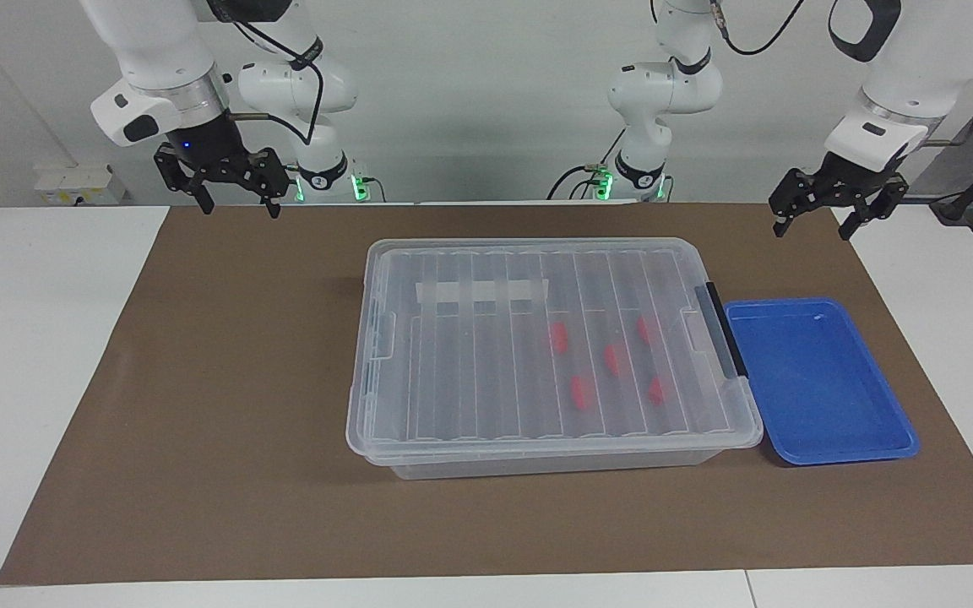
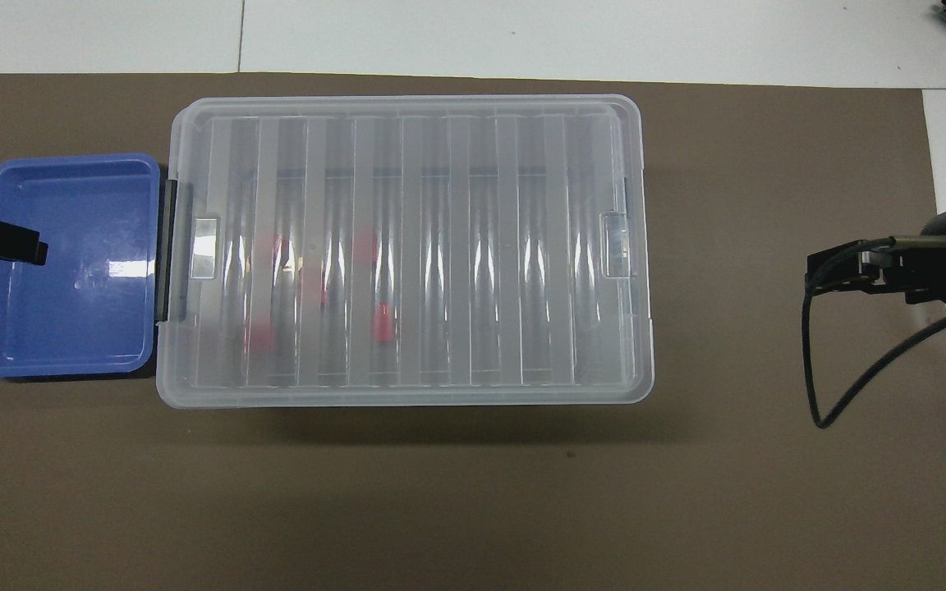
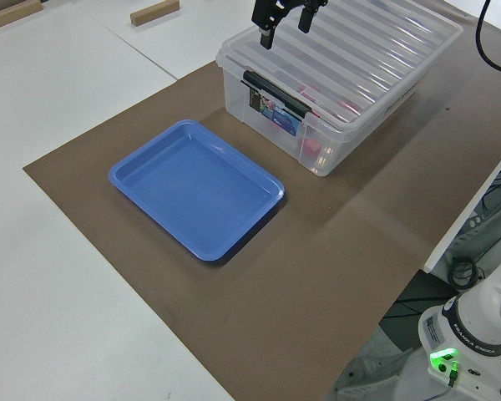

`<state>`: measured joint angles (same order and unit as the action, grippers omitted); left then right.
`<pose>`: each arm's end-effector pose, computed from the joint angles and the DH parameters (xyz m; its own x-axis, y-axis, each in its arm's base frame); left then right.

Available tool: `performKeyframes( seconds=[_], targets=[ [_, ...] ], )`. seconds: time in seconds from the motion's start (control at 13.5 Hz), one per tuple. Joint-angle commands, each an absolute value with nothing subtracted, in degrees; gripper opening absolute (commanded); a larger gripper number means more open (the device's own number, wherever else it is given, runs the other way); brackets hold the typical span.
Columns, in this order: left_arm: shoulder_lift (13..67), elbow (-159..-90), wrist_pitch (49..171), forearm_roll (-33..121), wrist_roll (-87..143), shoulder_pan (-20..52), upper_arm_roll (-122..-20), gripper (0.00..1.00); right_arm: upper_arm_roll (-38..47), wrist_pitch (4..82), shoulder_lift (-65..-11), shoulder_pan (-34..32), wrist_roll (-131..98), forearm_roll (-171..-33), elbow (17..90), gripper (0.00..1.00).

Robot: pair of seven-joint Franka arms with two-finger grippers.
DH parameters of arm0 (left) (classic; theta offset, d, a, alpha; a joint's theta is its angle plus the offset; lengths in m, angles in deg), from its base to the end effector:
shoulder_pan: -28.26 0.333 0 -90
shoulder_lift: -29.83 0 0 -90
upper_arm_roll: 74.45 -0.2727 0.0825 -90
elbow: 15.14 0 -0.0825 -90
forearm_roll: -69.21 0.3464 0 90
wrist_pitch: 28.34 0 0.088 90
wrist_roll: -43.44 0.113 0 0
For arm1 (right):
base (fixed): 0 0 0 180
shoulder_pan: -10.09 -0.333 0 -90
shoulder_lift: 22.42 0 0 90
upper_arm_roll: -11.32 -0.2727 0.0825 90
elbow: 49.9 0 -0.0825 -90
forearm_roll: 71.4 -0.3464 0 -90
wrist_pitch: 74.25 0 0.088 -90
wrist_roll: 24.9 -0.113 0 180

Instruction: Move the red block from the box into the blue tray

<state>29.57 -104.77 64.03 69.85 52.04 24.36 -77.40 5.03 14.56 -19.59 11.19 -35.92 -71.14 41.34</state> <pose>0.5205 -0.0074 0.5841 0.9848 -0.1663 0.0501 -0.1656 -0.9860 -0.0186 0.4996 0.0462 0.5890 0.9948 -0.1018 0.0085 -0.1018 -0.9948 0.0085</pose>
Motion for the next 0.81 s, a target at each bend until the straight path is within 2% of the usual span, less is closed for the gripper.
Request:
performKeyframes(
  seconds=[0.0,0.37,0.74],
  targets=[
    [28.16,-106.02,63.77,69.12,51.62,24.66,-77.43,1.0,4.82,20.22,-17.58,11.23,-38.6,-72.28,46.42,1.0],
    [28.16,-106.02,63.77,69.12,51.62,24.57,-77.43,1.0,4.29,28.92,-18.37,9.91,-41.16,-72.28,50.99,1.0],
    [28.16,-106.02,63.77,69.12,51.62,24.66,-77.43,1.0,4.29,36.3,-23.29,6.23,-43.44,-72.19,51.0,1.0]
  ],
)
